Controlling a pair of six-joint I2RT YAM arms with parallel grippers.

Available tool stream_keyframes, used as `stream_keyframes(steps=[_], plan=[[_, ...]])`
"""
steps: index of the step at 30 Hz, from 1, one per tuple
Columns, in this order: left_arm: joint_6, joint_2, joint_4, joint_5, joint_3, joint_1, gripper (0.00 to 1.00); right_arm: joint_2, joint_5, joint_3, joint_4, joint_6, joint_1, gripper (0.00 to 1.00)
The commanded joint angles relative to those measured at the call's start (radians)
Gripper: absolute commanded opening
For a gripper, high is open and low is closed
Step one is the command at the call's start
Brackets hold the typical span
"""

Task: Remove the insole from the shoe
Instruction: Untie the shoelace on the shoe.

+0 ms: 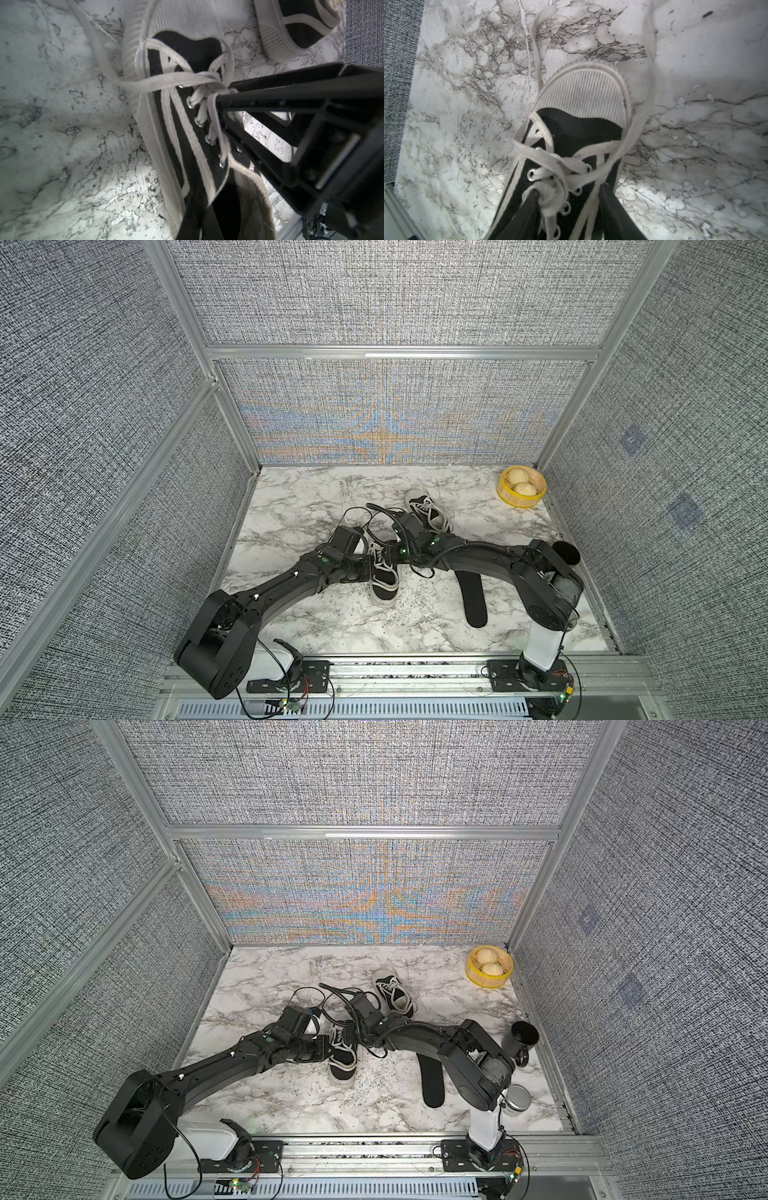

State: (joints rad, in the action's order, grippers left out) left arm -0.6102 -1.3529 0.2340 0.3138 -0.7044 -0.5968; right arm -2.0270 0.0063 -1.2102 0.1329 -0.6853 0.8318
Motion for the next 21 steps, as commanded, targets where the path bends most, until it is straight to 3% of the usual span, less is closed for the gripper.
stream_keyframes(steps=[1, 14, 21], plan=[[0.004, 0.001, -0.024, 0.024, -0.006, 0.0, 0.0, -0.04, 0.117, -0.056, 0.015, 0.017, 0.004, 0.48], [0.012, 0.034, 0.008, 0.043, 0.044, -0.001, 0.0, -0.12, 0.375, -0.206, -0.075, -0.022, -0.04, 0.51], [0.008, 0.09, 0.032, 0.036, 0.08, -0.001, 0.0, -0.131, 0.439, -0.261, -0.081, 0.037, -0.094, 0.54]])
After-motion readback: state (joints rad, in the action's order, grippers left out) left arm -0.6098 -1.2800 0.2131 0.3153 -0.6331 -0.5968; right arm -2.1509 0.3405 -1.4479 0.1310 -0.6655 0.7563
